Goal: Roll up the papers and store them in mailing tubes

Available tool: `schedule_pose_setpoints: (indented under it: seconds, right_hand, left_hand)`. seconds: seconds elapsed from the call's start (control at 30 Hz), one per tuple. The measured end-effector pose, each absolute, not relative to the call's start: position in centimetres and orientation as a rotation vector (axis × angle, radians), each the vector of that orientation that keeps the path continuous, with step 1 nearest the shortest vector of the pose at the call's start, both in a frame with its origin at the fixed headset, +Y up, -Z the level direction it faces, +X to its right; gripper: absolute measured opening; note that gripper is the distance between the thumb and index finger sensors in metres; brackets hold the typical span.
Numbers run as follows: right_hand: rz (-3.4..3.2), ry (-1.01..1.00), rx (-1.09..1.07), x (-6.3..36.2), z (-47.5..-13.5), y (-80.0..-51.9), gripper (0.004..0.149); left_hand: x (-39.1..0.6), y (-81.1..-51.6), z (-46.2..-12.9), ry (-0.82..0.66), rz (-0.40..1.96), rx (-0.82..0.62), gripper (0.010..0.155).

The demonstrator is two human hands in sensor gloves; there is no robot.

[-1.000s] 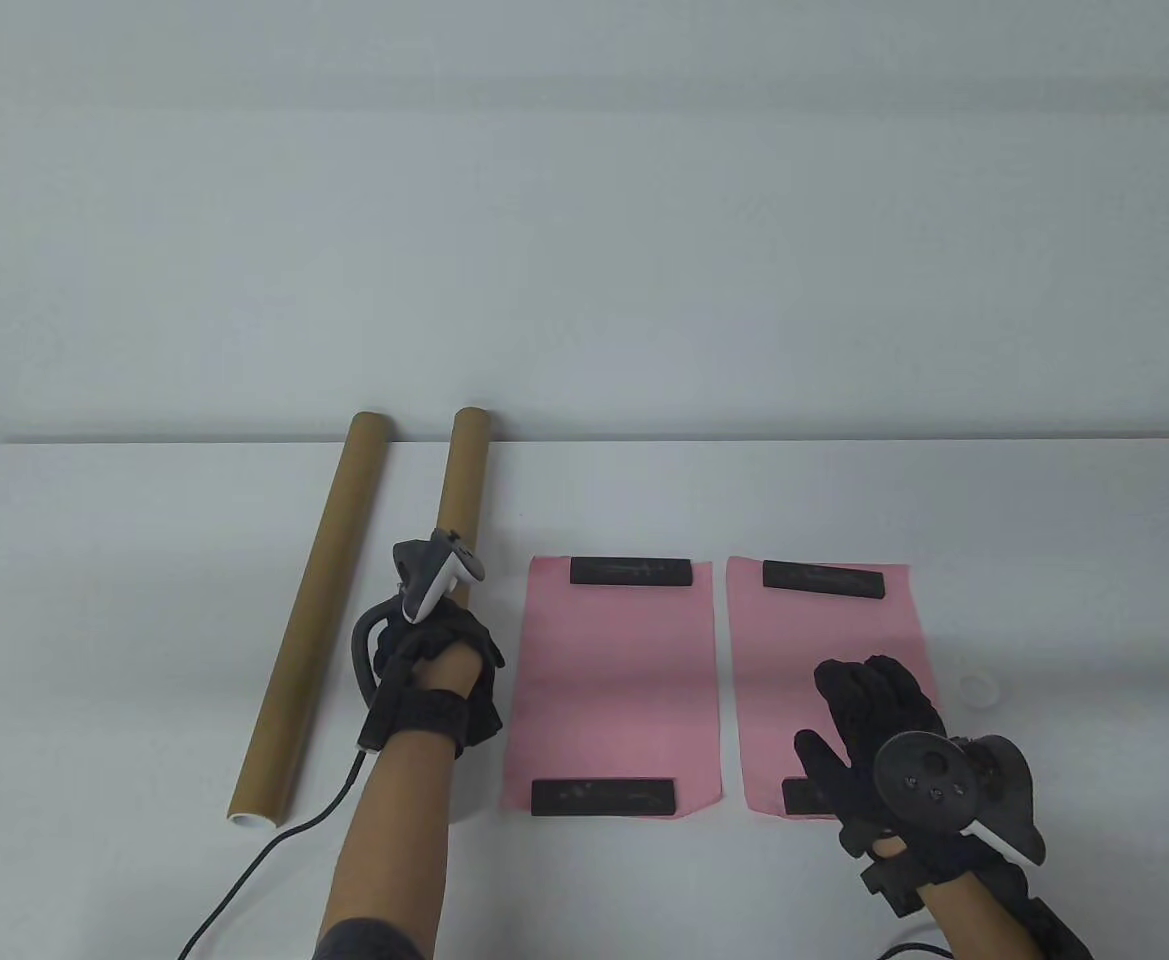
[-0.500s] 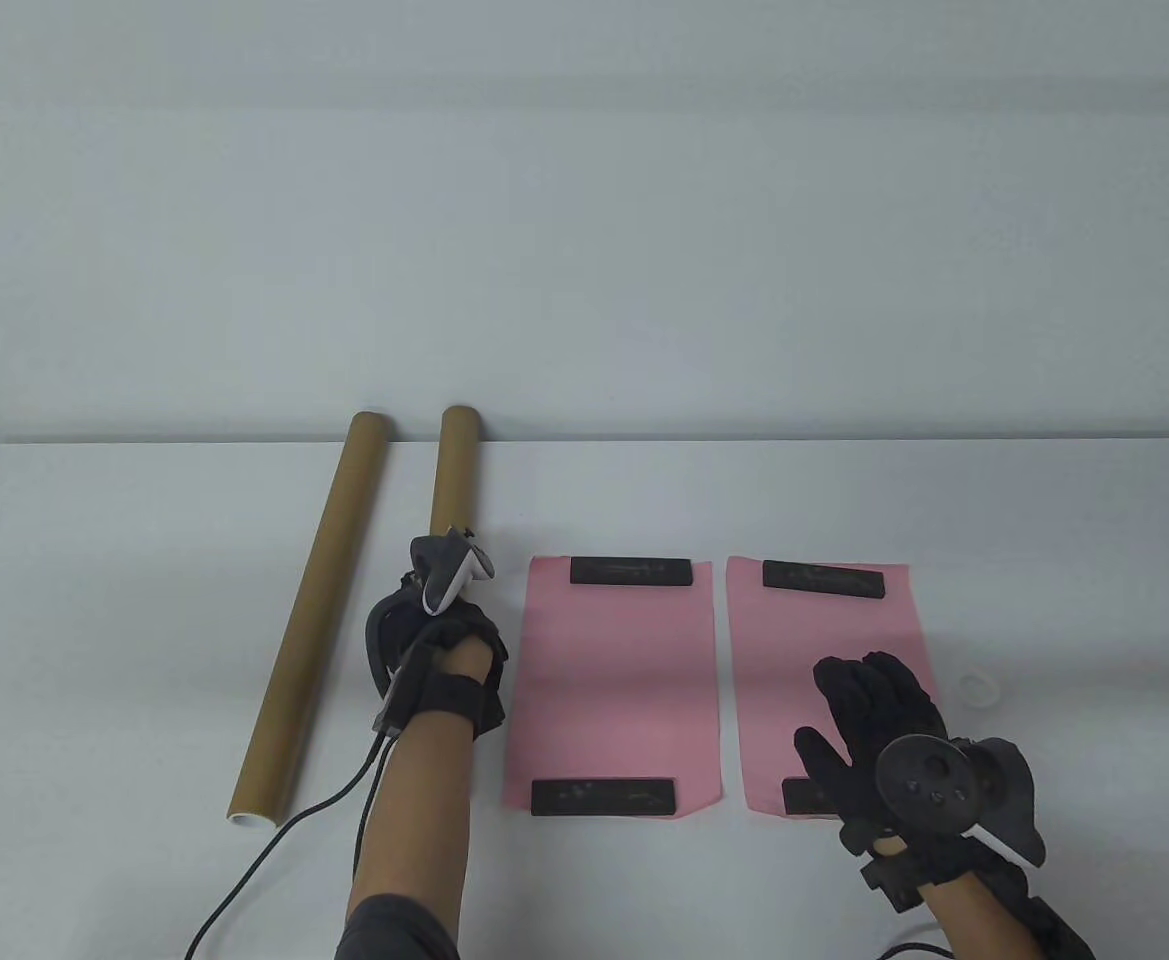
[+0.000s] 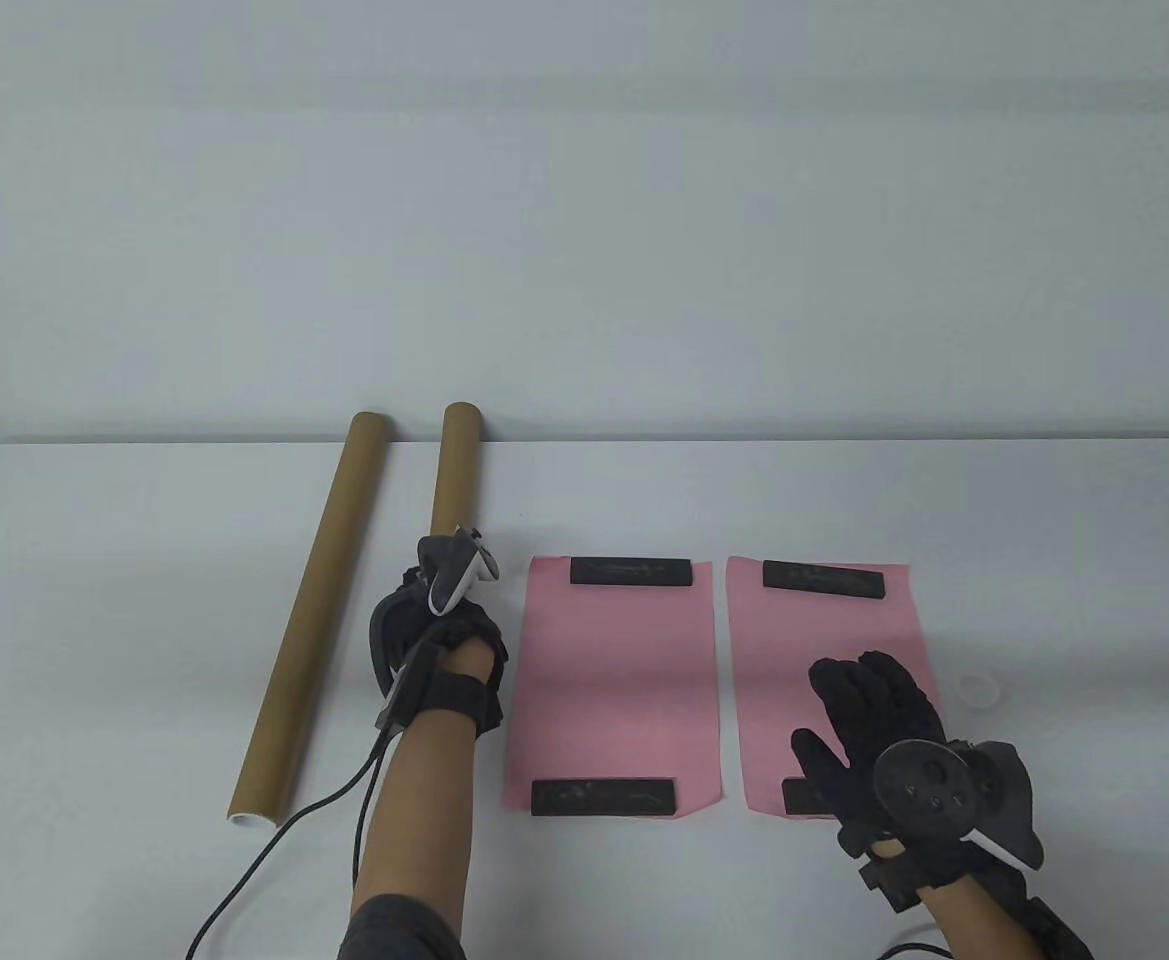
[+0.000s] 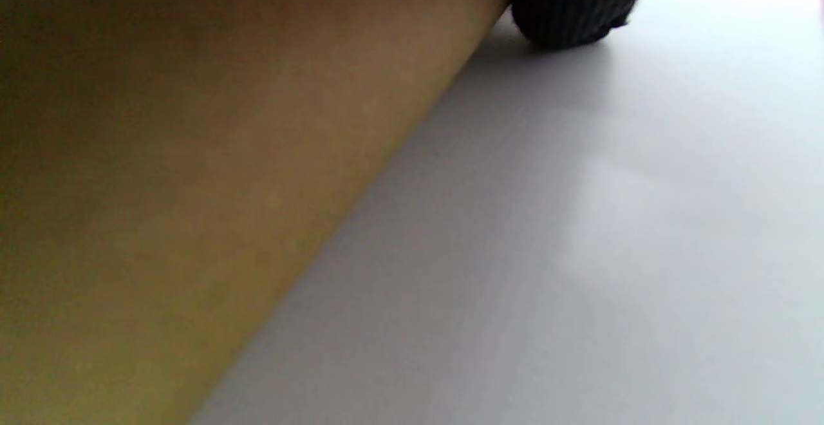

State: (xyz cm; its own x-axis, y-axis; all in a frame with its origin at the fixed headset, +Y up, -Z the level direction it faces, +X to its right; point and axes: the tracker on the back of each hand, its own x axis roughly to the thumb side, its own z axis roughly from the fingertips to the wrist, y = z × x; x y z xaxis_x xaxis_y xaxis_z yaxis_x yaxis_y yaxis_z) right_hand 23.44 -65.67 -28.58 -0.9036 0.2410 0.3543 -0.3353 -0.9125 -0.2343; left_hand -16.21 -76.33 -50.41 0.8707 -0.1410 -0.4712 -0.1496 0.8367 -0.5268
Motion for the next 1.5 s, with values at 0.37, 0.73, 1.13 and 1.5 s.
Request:
schedule_pose_setpoints:
  seconds: [0.37,0.73,1.13,1.5]
  right_hand:
    - [2.780,-0.385,0.463,23.4,-28.8,-66.1,0.074]
    - [2.807,-0.318,0.510,22.7,-29.2,-66.9,0.074]
    - [2.850,-0.321,0.491,22.4,-29.6,-67.4,0.074]
    - [2.931,-0.346,0.575,21.5,-29.7,-68.1,0.079]
  left_hand:
    - [-16.9,-71.7,-48.5,0.434,0.052,-0.497,0.109]
    - [-13.6,-64.9,-37.8,-0.089,-0.036,-0.064,0.098]
    - [-14.6,-67.9,-30.2,-0.347,-0.085,0.157,0.093]
    - [-15.5,-69.3,-30.1,-0.393,-0.063,0.115,0.089]
